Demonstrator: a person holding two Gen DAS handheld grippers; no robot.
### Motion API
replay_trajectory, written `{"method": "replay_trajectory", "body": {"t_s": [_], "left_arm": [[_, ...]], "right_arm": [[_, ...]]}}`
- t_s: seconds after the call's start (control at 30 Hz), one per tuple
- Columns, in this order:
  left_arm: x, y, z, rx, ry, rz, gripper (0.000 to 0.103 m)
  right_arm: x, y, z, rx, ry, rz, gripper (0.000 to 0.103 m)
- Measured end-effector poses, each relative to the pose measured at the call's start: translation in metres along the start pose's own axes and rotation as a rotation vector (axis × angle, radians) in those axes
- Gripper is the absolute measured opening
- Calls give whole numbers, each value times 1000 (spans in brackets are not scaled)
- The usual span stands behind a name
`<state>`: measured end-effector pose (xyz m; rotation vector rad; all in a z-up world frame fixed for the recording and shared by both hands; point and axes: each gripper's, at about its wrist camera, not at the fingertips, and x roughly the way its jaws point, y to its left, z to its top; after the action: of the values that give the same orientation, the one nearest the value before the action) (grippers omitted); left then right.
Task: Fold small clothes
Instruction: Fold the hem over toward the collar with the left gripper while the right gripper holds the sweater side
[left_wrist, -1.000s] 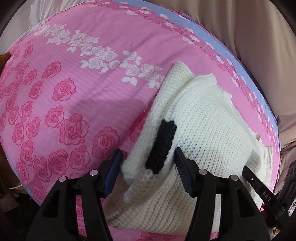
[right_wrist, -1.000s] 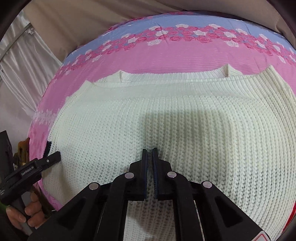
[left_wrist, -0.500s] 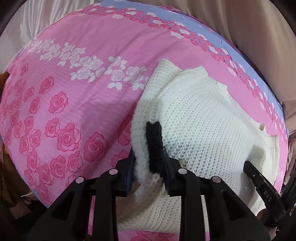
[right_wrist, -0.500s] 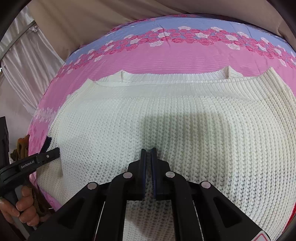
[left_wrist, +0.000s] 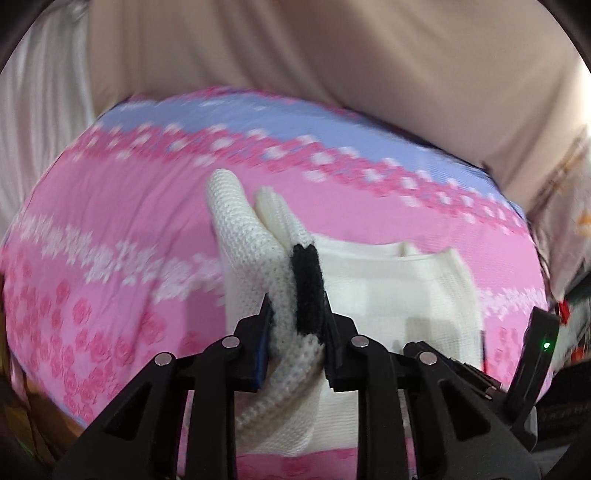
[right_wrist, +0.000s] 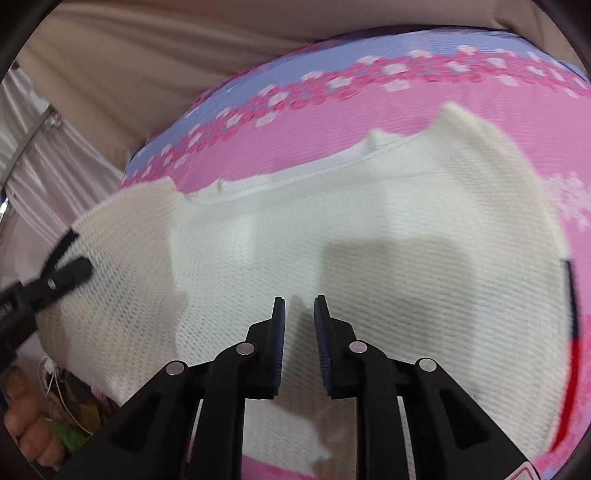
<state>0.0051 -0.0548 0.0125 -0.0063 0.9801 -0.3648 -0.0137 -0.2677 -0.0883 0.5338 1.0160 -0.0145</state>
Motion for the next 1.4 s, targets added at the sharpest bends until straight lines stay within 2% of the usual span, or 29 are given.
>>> {"method": "replay_trajectory", "body": {"t_s": [0.1, 0.23, 0.33, 0.4, 0.43, 0.47, 0.5, 0.53, 0.57, 0.63, 0.67, 0.77, 0.87, 0.93, 1.03, 1.07, 1.1, 1.13, 1.17, 1.2, 1.27, 1.33, 1.4], "left_arm": [[3, -54, 3, 113, 4, -54, 22], [27, -119, -12, 256, 62, -113, 22], [57, -158, -42, 365, 120, -141, 24], [79, -174, -64, 421, 187, -117, 34], [83, -175, -72, 426, 212, -113, 36], [81, -172, -77, 424, 221, -119, 44], [75, -168, -80, 426, 216, -135, 60], [62, -162, -82, 440, 194, -152, 69], [53, -156, -84, 455, 170, -145, 81], [34, -142, -87, 494, 122, -131, 84], [25, -129, -89, 517, 104, -119, 88], [17, -98, -94, 546, 127, -102, 90], [32, -73, -113, 594, 255, -93, 90], [40, -68, -129, 619, 294, -99, 90], [49, -66, -140, 613, 327, -104, 90], [50, -66, -140, 606, 315, -92, 88], [52, -65, -139, 599, 307, -80, 78], [55, -62, -137, 581, 310, -74, 70], [58, -59, -134, 556, 320, -72, 54], [61, -55, -128, 524, 330, -73, 43], [59, -46, -123, 460, 327, -107, 35], [55, -43, -120, 443, 314, -132, 34], [58, -47, -124, 458, 324, -130, 34]], "right_arm": [[-29, -37, -7, 88, -47, -5, 21], [-61, -85, -20, 211, -107, -11, 23], [-79, -113, -27, 275, -140, -36, 27], [-88, -130, -31, 324, -154, -38, 27], [-91, -136, -32, 342, -155, -37, 27], [-94, -139, -33, 349, -155, -36, 28], [-97, -140, -32, 349, -158, -37, 30], [-100, -140, -31, 345, -161, -37, 37], [-103, -137, -28, 337, -166, -31, 50], [-108, -130, -20, 317, -182, -3, 64], [-108, -124, -12, 301, -185, 16, 68], [-95, -101, 12, 260, -152, 91, 76], [-61, -82, 28, 256, -45, 143, 78], [-37, -69, 31, 255, 35, 124, 78], [-15, -50, 28, 240, 95, 127, 79], [-11, -45, 27, 232, 102, 112, 73], [-9, -39, 27, 215, 107, 92, 65], [-10, -34, 29, 197, 108, 82, 39], [-12, -32, 32, 191, 108, 95, 24], [-20, -29, 35, 196, 84, 132, 22], [-49, -28, 43, 193, -3, 207, 19], [-87, -34, 46, 191, -100, 268, 18], [-112, -48, 41, 174, -163, 226, 18]]}}
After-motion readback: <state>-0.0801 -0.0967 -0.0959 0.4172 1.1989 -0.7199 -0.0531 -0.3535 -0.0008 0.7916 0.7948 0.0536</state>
